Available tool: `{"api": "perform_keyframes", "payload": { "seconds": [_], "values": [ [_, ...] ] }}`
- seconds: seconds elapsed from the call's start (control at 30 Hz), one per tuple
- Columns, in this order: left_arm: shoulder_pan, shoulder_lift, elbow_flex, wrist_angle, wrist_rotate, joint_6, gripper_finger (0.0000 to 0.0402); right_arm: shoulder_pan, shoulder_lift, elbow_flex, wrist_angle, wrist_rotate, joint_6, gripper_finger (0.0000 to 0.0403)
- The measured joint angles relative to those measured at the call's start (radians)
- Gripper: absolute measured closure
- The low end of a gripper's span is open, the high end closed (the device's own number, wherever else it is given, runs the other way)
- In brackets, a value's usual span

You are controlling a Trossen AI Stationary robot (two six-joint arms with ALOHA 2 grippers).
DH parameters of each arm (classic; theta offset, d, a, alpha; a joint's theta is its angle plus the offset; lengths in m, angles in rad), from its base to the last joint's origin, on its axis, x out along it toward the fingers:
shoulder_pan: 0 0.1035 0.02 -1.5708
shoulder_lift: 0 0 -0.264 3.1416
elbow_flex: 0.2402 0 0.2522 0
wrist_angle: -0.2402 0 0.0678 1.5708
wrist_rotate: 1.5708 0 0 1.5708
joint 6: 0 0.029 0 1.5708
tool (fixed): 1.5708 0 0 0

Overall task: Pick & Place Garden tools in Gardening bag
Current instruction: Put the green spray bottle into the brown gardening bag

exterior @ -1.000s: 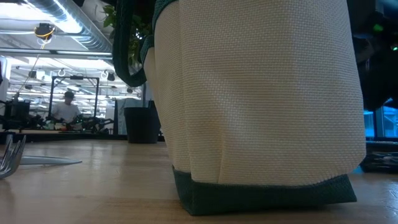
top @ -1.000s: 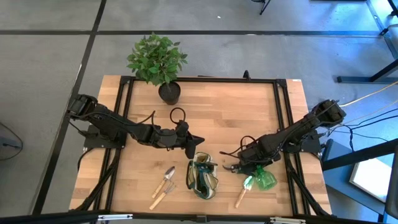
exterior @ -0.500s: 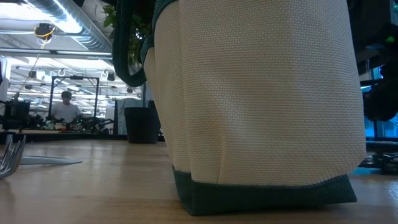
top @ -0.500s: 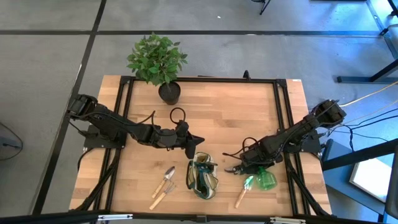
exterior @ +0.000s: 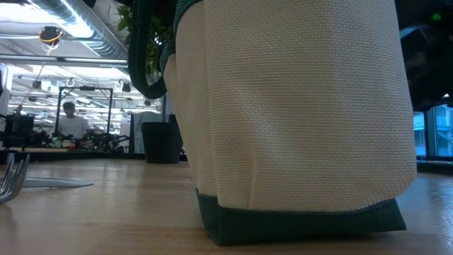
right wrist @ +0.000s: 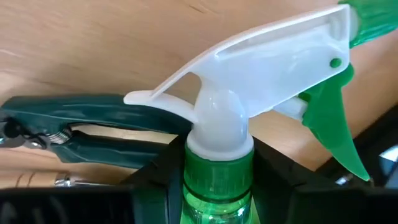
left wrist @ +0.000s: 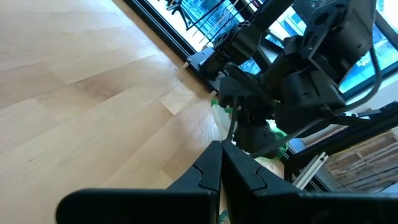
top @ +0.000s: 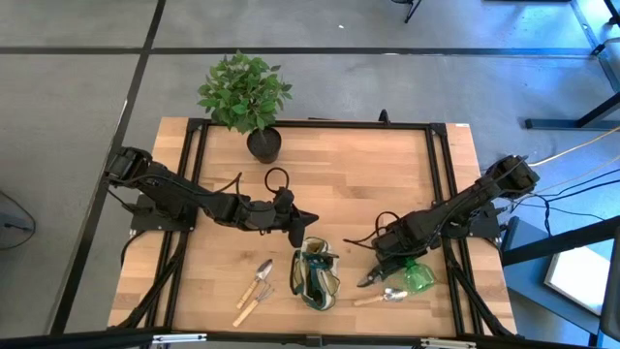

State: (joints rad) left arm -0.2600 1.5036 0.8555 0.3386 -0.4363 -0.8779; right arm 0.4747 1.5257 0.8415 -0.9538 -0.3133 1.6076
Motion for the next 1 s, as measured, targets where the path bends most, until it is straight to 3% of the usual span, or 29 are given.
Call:
{"api": "perform_keyframes", "payload": {
  "seconds": [0.53, 1.0],
  "values": [
    [0.000, 0.000, 0.000, 0.000, -0.002, 0.001, 0.0398, -0.009, 0.000, 0.004, -0.015, 0.085, -0.012, 0.0265],
    [0.000, 0.000, 0.000, -0.002, 0.019, 0.002, 0.0398, -0.015, 0.028, -0.064, 0.076, 0.047, 0.001, 0.0265]
  ]
}}
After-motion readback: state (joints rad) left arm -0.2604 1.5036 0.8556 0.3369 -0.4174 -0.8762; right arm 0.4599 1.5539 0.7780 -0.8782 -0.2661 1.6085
